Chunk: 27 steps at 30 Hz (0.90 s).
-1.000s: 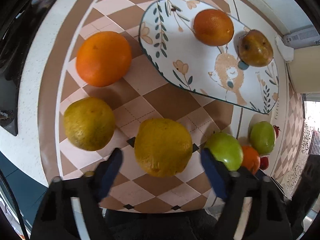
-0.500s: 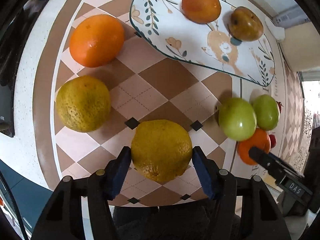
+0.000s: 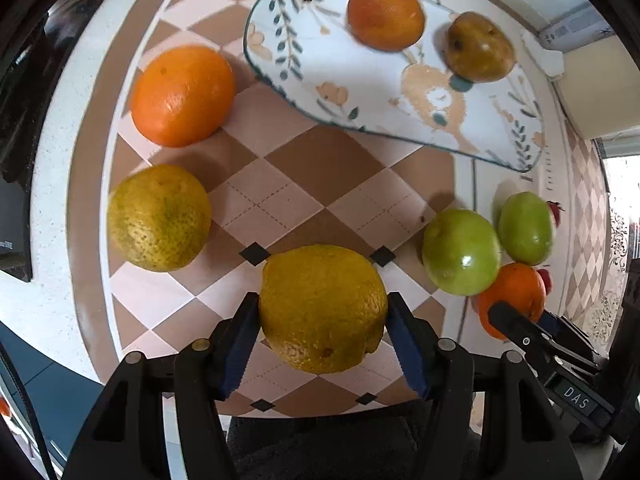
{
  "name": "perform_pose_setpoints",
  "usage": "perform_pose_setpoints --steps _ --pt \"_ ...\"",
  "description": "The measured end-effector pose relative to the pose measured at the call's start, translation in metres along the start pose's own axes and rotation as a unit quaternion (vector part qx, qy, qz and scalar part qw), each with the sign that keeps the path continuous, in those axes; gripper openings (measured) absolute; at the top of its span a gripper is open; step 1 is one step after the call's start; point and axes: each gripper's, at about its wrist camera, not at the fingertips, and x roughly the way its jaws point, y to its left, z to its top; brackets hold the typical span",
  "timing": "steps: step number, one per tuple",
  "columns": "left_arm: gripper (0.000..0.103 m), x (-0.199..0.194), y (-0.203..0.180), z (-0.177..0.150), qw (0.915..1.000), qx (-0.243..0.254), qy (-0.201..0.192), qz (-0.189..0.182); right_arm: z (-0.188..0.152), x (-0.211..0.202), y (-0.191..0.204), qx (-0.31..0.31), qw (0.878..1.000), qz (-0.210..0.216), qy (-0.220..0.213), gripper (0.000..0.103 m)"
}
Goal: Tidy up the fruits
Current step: 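Grasp the large yellow citrus with the left tool while the right tool grasps an orange, then carry the yellow citrus and orange onto the plate and open both tools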
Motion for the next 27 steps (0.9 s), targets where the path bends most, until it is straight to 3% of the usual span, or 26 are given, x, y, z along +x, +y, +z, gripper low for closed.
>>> perform_pose_setpoints --steps 8,13,20,27 --pt "0.06 -0.069 -0.021 0.016 0.9973 0.018 -0.064 -0.032 0.028 -0.057 0.021 -0.014 0.997 0.05 -0.054 0.064" --pt "0.06 -0.095 -0.022 0.06 0.9955 0.019 -0.087 -0.033 0.076 -0.051 0.034 -0.016 0.996 0.055 -0.062 0.064" --pt "0.06 -0.077 0.001 0.132 0.9977 -0.001 -0.066 0.012 0.134 -0.001 0.047 -0.027 0.999 0.028 -0.023 0.064" --pt "0.06 -0.046 0.019 0.19 0.9989 -0.034 -0.023 0.025 0.149 0.032 0.05 -0.032 0.999 0.018 0.008 0.064"
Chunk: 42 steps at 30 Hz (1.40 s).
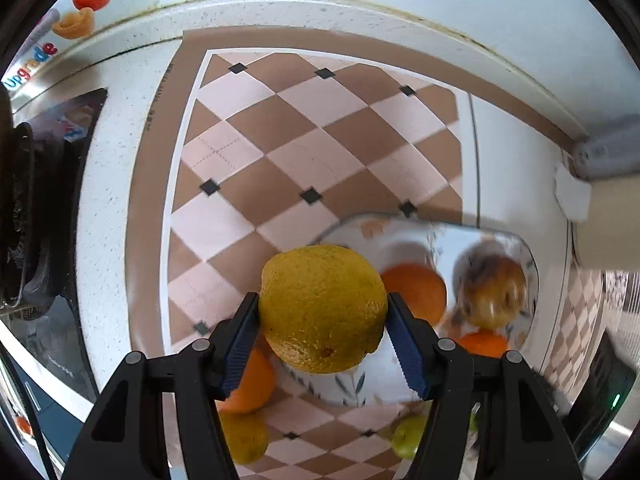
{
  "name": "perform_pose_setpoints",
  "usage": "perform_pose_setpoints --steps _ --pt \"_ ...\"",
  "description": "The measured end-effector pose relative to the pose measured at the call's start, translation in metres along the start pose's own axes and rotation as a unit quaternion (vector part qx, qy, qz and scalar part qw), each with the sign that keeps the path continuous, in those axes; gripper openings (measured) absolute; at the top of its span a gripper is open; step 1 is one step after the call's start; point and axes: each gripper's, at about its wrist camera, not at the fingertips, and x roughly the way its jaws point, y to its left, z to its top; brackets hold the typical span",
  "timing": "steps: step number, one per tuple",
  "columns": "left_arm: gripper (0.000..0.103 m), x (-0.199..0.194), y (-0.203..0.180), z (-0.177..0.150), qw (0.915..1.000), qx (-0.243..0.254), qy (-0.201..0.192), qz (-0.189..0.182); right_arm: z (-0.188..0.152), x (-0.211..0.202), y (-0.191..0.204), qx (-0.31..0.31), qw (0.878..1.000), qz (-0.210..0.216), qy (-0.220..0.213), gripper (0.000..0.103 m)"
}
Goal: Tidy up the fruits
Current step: 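Carry the yellow citrus and orange onto the plate and open both tools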
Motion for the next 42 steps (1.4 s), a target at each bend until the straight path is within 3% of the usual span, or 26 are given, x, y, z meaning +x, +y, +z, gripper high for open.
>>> perform_pose_setpoints --steps 10,20,24,29,36,37,39,42 --pt "0.061 0.019 -0.013 0.022 0.9991 0.022 0.017 0.031 0.006 0.011 -0.006 0.005 1.0 0.009 0.026 0.065" --pt "0.061 0.03 -0.013 0.014 0.9987 0.015 0.036 0.033 0.004 0.007 -0.004 0.006 0.999 0.008 0.037 0.065" --pt "0.061 0.033 -0.015 0.011 0.9984 0.021 0.032 0.041 0.004 0.004 -0.001 0.001 0.999 0.005 0.035 0.079" --pt "0.061 0.041 -0.007 0.005 0.9985 -0.015 0.049 0.018 0.004 0.001 -0.002 0.005 0.999 -0.003 0.034 0.081" --pt "0.061 0.038 -0.01 0.001 0.9991 -0.007 0.037 0.016 0.003 -0.013 -0.001 0.003 0.999 -0.031 0.019 0.081" --pt "0.063 0.035 -0.012 0.0 0.9993 -0.006 0.033 0.016 0.003 -0.016 -0.001 0.002 0.999 -0.038 0.015 0.081" --pt "0.084 0.031 -0.013 -0.002 0.9993 -0.009 0.024 0.028 0.001 -0.023 0.001 -0.004 0.998 -0.057 0.007 0.083" --pt "0.088 0.027 -0.015 -0.008 0.9989 -0.004 0.019 0.043 -0.004 -0.033 0.002 -0.008 0.995 -0.1 -0.004 0.085"
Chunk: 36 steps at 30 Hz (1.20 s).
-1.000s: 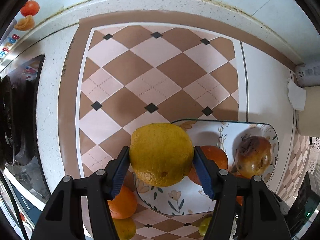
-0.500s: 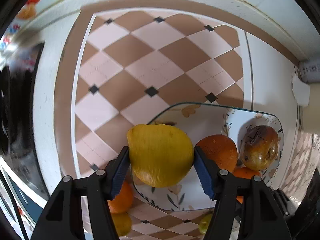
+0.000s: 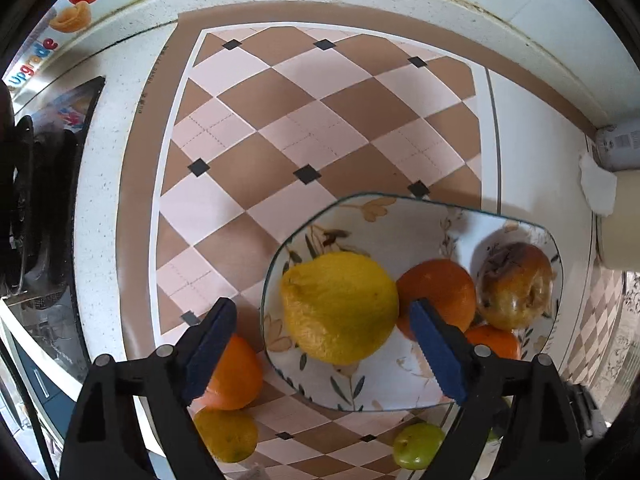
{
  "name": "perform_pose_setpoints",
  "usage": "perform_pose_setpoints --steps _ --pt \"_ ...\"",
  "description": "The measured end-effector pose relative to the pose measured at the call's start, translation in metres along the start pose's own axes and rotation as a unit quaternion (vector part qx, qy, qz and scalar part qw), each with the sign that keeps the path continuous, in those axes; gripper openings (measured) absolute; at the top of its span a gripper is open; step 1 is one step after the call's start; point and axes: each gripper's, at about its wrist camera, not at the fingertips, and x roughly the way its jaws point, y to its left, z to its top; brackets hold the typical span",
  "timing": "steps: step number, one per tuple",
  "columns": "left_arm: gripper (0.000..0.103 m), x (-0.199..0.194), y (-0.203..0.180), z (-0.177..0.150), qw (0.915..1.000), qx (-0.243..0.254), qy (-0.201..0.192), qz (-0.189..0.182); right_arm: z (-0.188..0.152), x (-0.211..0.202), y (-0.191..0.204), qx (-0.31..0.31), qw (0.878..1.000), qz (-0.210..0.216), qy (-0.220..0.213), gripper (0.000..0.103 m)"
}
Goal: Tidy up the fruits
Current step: 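Carry the yellow citrus and orange onto the plate and open both tools, then withdraw both open tools from the plate toward the remaining fruits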
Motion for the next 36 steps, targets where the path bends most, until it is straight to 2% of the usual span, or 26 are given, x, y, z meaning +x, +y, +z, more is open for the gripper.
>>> perform_pose_setpoints --steps 4,7,10,15,18,28,36 --pt "0.088 -0.007 -0.002 -0.017 0.9999 -0.001 -0.012 -0.003 -0.008 -0.016 -0.001 -0.01 0.999 -0.034 -0.017 0.086" --pt "0.088 -0.02 -0.005 -0.04 0.999 0.008 -0.044 0.008 -0.015 -0.031 -0.001 -0.014 0.998 -0.049 -0.032 0.095" --pt "0.088 -0.037 -0.009 -0.063 0.9969 0.022 -0.073 0.02 -0.026 -0.046 0.003 -0.017 0.997 -0.058 -0.049 0.095" --pt "0.088 -0.068 -0.012 -0.098 0.9935 0.037 -0.104 0.026 -0.046 -0.068 0.007 -0.022 0.997 -0.055 -0.059 0.095" --pt "0.088 -0.079 -0.009 -0.12 0.9928 0.046 -0.109 0.02 -0.06 -0.079 0.007 -0.019 0.997 -0.043 -0.057 0.095" --pt "0.088 -0.123 -0.005 -0.166 0.9874 0.068 -0.142 0.014 -0.103 -0.128 0.02 -0.022 0.996 -0.026 -0.08 0.095" --pt "0.088 -0.163 0.004 -0.196 0.983 0.067 -0.171 -0.01 -0.129 -0.171 0.032 -0.029 0.993 -0.02 -0.111 0.095"
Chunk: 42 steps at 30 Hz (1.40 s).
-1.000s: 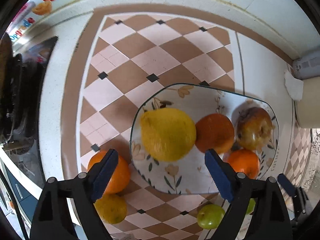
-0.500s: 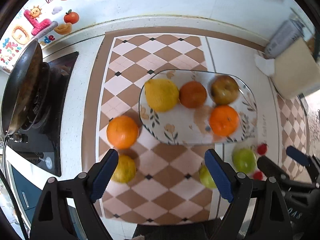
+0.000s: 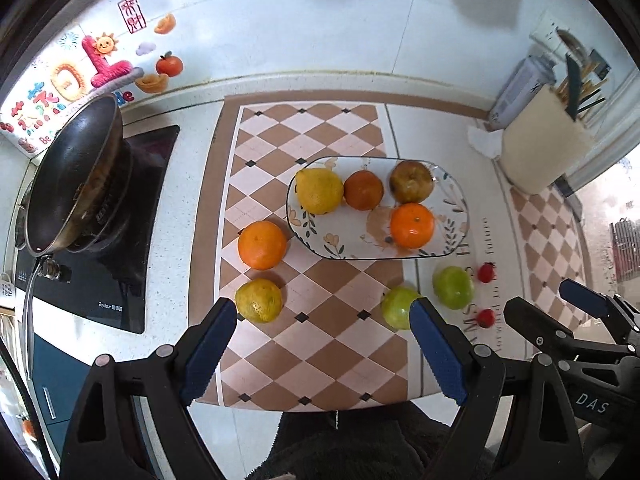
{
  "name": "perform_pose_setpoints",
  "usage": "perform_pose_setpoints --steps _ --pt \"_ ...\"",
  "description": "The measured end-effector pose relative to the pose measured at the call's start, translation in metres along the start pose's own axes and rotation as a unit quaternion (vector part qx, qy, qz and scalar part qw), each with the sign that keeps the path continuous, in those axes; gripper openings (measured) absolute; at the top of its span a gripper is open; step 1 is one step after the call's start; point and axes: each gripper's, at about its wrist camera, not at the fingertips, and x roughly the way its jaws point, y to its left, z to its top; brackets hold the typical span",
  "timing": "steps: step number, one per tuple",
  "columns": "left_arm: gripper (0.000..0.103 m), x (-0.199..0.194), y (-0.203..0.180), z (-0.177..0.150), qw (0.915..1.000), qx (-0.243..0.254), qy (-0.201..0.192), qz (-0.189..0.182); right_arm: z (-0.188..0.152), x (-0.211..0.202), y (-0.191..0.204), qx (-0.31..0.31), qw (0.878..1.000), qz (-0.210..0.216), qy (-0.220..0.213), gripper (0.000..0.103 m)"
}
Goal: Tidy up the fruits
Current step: 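Withdraw both open tools from the plate toward the remaining fruits, then grasp a yellow-green citrus with the left tool while the right tool grasps a green apple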
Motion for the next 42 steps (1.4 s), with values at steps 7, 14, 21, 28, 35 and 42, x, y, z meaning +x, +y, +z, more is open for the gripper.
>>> perform_pose_setpoints --steps 7,14,21,28,35,42 --pt "0.088 -0.027 0.003 -0.01 0.9998 -0.004 -0.02 -0.004 -0.008 -0.031 0.005 -0.006 1.0 -0.011 -0.022 0.095" --pt "0.088 -0.044 0.006 -0.014 0.9993 -0.012 -0.036 -0.007 -0.011 -0.048 0.008 -0.008 0.999 -0.009 -0.033 0.095" --pt "0.088 -0.042 0.009 -0.013 0.9993 -0.018 -0.033 -0.007 -0.007 -0.044 0.01 -0.011 1.0 -0.003 -0.029 0.095" --pt "0.098 -0.012 0.034 -0.002 0.9973 -0.047 -0.025 0.052 -0.003 0.004 0.003 0.001 1.0 0.012 0.011 0.095" --pt "0.098 0.048 0.08 0.003 0.9921 -0.096 0.023 0.077 -0.006 0.105 -0.005 0.026 0.994 0.043 0.101 0.095" --pt "0.098 0.125 0.102 -0.002 0.983 -0.126 0.126 0.043 -0.01 0.175 0.007 0.018 0.988 0.048 0.149 0.095"
